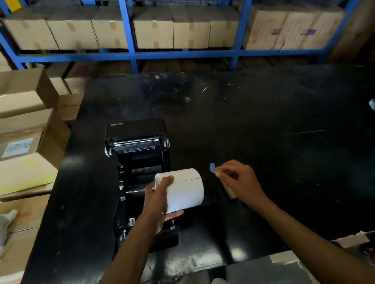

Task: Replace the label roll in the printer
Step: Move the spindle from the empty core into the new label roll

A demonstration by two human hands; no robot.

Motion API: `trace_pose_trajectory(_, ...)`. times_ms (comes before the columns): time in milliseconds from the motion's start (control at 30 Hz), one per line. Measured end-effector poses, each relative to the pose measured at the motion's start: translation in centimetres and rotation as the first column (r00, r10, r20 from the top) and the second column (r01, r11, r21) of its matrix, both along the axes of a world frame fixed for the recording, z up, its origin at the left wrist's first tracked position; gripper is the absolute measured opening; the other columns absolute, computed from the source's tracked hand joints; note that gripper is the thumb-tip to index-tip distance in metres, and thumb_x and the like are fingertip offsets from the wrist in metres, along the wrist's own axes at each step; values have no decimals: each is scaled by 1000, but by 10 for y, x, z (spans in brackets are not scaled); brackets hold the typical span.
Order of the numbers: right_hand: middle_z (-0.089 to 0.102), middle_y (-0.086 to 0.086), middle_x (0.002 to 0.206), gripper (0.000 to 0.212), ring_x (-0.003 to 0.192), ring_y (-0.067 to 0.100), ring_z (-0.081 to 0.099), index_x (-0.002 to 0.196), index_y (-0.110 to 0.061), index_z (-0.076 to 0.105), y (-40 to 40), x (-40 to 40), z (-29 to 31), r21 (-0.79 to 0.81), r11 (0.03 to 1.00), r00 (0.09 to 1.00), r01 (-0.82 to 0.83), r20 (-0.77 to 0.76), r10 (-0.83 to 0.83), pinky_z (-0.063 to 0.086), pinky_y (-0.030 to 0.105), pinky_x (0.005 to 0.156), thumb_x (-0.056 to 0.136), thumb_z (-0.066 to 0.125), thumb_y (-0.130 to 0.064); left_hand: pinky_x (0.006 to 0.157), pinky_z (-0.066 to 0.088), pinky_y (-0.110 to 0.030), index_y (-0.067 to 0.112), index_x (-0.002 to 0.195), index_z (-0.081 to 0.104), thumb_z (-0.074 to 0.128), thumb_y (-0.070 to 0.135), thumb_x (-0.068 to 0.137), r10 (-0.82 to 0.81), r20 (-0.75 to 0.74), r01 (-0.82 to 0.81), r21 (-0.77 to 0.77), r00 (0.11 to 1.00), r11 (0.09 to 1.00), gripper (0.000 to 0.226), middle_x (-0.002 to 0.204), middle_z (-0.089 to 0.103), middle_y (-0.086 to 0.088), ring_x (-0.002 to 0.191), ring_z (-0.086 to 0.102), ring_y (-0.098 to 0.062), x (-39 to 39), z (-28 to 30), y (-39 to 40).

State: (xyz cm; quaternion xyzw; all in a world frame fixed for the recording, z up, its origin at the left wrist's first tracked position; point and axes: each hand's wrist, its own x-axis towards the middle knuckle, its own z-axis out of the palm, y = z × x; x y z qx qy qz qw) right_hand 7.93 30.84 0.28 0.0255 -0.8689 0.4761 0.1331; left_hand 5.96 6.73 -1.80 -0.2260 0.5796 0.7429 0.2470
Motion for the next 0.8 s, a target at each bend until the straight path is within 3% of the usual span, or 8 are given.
trace_pose_trajectory(133, 70, -3, 93, 11, 96, 12, 65, 96, -14, 77, -11, 34, -66, 134, 990, 994, -50, 102, 37, 49, 31, 96, 86, 71, -13, 66, 60, -47, 28, 136, 41, 69, 49, 80, -30, -11, 30, 0, 999, 1000, 66, 130, 55, -12, 110, 61, -35, 9, 1, -16)
trace_pose_trajectory(233, 70, -1, 98, 16, 88, 13, 67, 96, -15, 77, -27, 58, -113, 267, 949, 972, -165, 208, 110, 54, 33, 82, 88, 65, -21, 69, 60, -49, 26, 134, 42, 66, 45, 86, -37, -7, 37, 12, 999, 999, 58, 128, 56, -13, 111, 61, -35, 13, 3, -22)
trace_pose_trajectory(300, 72, 2, 101, 17, 90, 19, 68, 98, -14, 77, -36, 70, -136, 334, 923, 966, -191, 233, 116, 52, 28, 82, 89, 63, -20, 71, 60, -50, 25, 134, 43, 64, 44, 88, -52, 5, 52, 26, 999, 998, 54, 129, 56, -13, 111, 61, -34, 17, 3, -25)
trace_pose_trajectory(400, 75, 1, 100, 16, 83, 22, 69, 97, -16, 78, -45, 76, -151, 432, 890, 983, -145, 164, 80, 53, 27, 74, 87, 66, -17, 77, 60, -51, 24, 135, 43, 61, 45, 89, -73, 17, 73, 25, 997, 997, 54, 129, 56, -12, 111, 62, -33, 21, 4, -28)
trace_pose_trajectory(600, 75, -8, 94, 33, 71, 22, 62, 94, -23, 77, -51, 76, -172, 639, 761, 993, -113, 85, 76, 54, 28, 53, 90, 44, -27, 77, 61, -50, 23, 135, 43, 60, 45, 90, -105, 14, 105, -3, 994, 994, 53, 126, 56, -12, 109, 62, -32, 26, 8, -30)
trace_pose_trajectory(800, 72, -3, 104, 20, 76, 25, 59, 100, -16, 74, -60, 81, -179, 710, 696, 994, -108, 101, 52, 51, 33, 54, 82, 65, -19, 83, 59, -54, 24, 133, 43, 60, 44, 91, -112, 23, 112, -9, 993, 994, 49, 125, 56, -12, 109, 61, -31, 27, 9, -29)
